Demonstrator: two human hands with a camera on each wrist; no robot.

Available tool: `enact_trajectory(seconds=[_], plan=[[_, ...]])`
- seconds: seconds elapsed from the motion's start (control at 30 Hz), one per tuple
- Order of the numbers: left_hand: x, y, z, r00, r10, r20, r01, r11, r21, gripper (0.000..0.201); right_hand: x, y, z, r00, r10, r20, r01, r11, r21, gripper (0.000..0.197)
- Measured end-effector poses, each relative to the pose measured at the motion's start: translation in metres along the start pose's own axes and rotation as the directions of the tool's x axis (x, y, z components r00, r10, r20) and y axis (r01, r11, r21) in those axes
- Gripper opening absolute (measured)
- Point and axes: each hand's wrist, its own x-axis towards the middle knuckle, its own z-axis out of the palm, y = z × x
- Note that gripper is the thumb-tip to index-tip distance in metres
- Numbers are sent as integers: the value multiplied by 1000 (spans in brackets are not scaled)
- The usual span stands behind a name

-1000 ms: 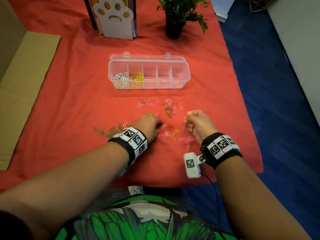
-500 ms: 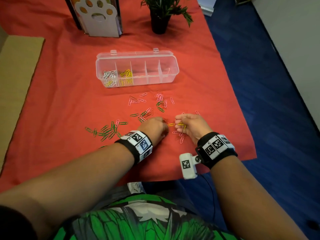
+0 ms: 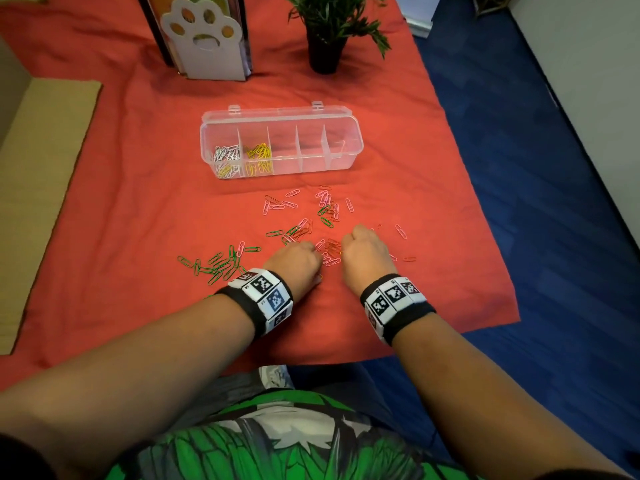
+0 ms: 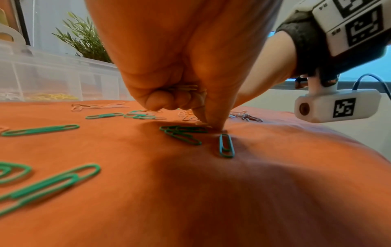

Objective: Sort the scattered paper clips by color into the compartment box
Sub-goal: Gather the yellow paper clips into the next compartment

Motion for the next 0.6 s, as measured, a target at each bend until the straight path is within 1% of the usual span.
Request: enact_trajectory(seconds=[0.1, 0.17, 0.23, 0.27, 0.3, 0.33, 0.37, 0.4, 0.43, 0.47, 0.5, 0.53, 0.57, 0.6], plan=[[-1, 0, 2, 1000, -12, 3, 12, 1000, 12, 31, -1, -5, -3, 999, 35, 15, -35, 998, -51, 29], [-3, -1, 2, 1000, -20, -21, 19, 999, -31, 29, 0, -6, -3, 999, 32, 25, -29, 996, -87, 29], [-5, -3, -2, 997, -55, -47, 46, 984, -172, 27, 1, -7, -6, 999, 26, 43, -21, 992, -121, 28], [-6, -4, -8, 994, -97, -46, 81, 959, -272, 25, 0, -8, -7, 998, 27, 49, -20, 991, -133, 27], [-8, -6, -15, 986, -164, -18, 144, 912, -384, 24, 1, -9, -9, 998, 26, 55, -18, 990, -142, 27], [-8, -8, -21, 970, -241, 45, 229, 826, -515, 23, 2, -10, -11, 998, 22, 63, -12, 988, -151, 28], [-9, -12, -26, 943, -304, 139, 314, 664, -679, 23, 2, -10, -12, 997, 20, 77, -7, 988, -157, 29], [-10, -16, -32, 910, -342, 232, 370, 422, -828, 24, 4, -10, -13, 996, 22, 89, -8, 988, -156, 30], [-12, -21, -36, 879, -360, 311, 389, 168, -906, 26, 6, -10, -13, 994, 34, 107, -18, 989, -147, 32], [-15, -27, -40, 861, -351, 367, 380, -34, -924, 26, 7, -10, -12, 990, 51, 132, -33, 990, -137, 33], [-18, -34, -44, 857, -328, 398, 362, -169, -917, 25, 10, -9, -12, 984, 70, 162, -50, 991, -122, 34], [-20, -40, -46, 858, -303, 415, 345, -259, -902, 24, 12, -8, -12, 977, 87, 196, -69, 993, -97, 36], [-22, -44, -49, 864, -287, 413, 323, -313, -893, 24, 14, -7, -13, 966, 109, 233, -100, 994, -50, 36], [-23, -48, -53, 871, -286, 401, 298, -342, -891, 24, 17, -6, -16, 955, 126, 268, -137, 990, 23, 34]])
